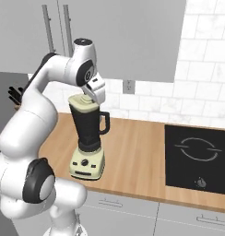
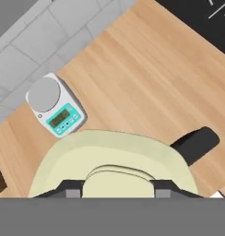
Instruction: Close the lid blender by securely placing the lid on top.
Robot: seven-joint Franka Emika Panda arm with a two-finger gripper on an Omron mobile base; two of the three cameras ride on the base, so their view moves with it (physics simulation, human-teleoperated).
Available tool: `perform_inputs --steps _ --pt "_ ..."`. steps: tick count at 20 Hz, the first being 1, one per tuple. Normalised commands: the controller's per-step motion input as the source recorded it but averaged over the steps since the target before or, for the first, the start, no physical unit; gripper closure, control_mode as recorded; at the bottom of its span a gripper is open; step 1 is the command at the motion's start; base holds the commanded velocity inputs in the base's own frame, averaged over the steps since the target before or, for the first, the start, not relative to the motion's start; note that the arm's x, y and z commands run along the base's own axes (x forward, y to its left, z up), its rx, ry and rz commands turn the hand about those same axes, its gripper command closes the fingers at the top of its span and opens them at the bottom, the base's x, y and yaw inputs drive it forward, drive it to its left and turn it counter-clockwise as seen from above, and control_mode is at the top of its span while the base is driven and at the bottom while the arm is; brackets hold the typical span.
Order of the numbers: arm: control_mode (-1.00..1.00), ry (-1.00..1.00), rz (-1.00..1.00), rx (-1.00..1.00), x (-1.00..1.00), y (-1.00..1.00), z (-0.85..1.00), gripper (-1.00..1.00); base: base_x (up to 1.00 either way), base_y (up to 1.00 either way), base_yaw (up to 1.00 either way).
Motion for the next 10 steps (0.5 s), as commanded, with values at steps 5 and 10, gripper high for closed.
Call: perform_inputs --steps 5,10 --pt "-1.0 -0.11 0.06 -0.01 0.0 0.05 -0.34 1.0 0.0 0.0 0.0" --pt "-1.0 -0.01 0.17 0.0 0.0 0.0 -0.19 1.0 0.0 0.0 0.0"
